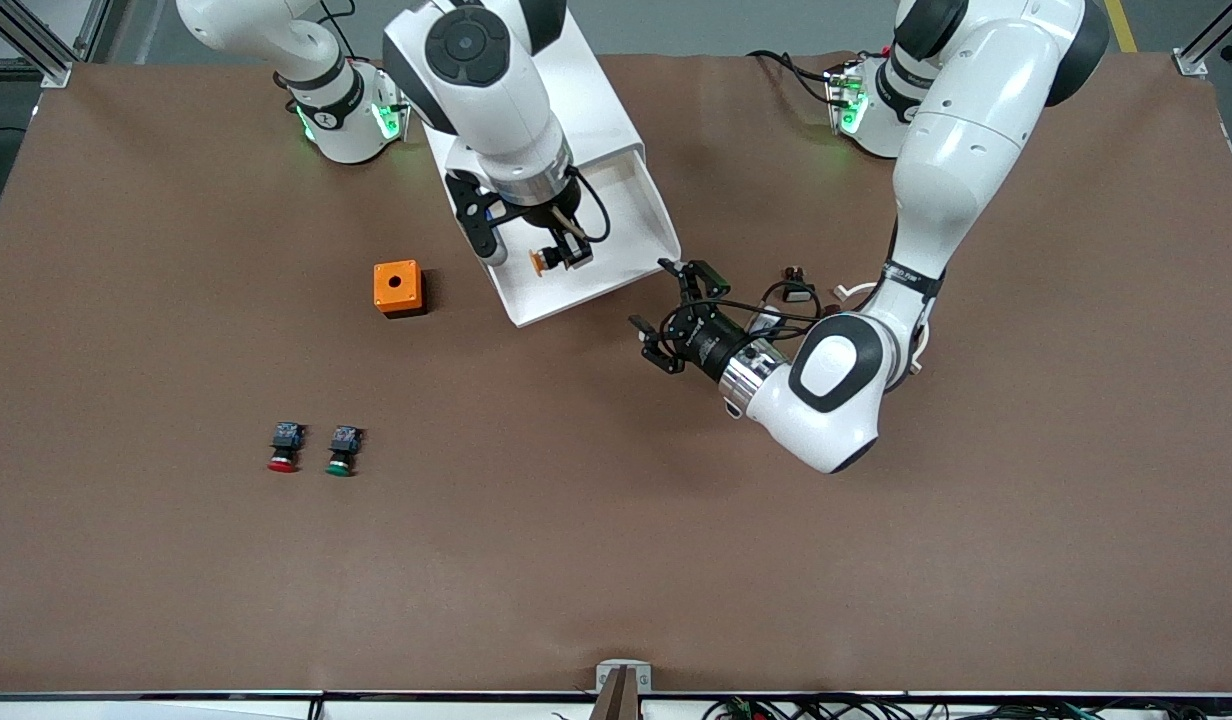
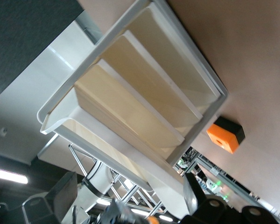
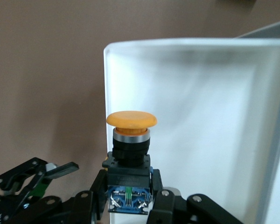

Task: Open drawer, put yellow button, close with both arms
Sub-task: 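Carry the yellow button over the open drawer with the right gripper, then lower the yellow button into the drawer and open the right gripper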

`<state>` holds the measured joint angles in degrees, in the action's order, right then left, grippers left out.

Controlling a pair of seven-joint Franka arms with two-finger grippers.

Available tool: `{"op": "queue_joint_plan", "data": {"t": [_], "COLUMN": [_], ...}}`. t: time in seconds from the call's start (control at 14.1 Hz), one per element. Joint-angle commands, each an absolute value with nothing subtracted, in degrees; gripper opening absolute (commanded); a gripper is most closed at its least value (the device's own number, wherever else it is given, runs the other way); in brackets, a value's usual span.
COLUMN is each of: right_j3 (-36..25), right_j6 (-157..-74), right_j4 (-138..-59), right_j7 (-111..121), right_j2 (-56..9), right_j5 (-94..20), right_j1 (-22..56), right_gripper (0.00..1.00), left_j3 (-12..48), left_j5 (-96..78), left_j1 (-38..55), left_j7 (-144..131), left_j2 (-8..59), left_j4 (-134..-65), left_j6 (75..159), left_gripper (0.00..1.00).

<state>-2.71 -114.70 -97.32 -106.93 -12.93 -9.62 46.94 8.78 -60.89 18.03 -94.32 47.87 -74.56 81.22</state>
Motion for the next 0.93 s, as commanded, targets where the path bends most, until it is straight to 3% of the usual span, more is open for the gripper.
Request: {"op": "queue_joint_plan", "data": {"t": [0.0,0.5,0.64,0.78,0.85], "right_j3": [-3.34,-3.34,-3.43,-3.51,-3.69], "right_j6": [-117.24,-120.23,-119.71,-118.66,-117.61], "right_j4": [-97.29,-97.21,-97.03,-96.86,-96.59], "right_j7": [-110.39,-113.55,-113.64,-113.55,-112.95], "right_j2": [-15.11,-18.28,-18.19,-18.11,-18.02], "right_j5": [-7.65,-6.33,-6.42,-6.42,-6.42], "right_j1": [49.39,50.89,50.54,50.27,50.1], "right_gripper": [0.0,0.02,0.39,1.0,1.0], "left_j3": [7.73,8.17,8.26,8.26,8.52], "left_j5": [-56.36,-40.37,-37.1,-32.11,-28.6], "left_j1": [19.77,22.58,23.46,24.78,25.22], "left_j7": [-88.79,-74.9,-73.31,-71.46,-70.67], "left_j2": [47.29,42.02,40.87,39.12,38.68], "left_j4": [-70.15,-69.79,-69.79,-69.87,-69.96], "left_j6": [81.39,90.95,93.5,96.84,98.16], "left_gripper": [1.0,1.0,1.0,1.0,1.0]}}
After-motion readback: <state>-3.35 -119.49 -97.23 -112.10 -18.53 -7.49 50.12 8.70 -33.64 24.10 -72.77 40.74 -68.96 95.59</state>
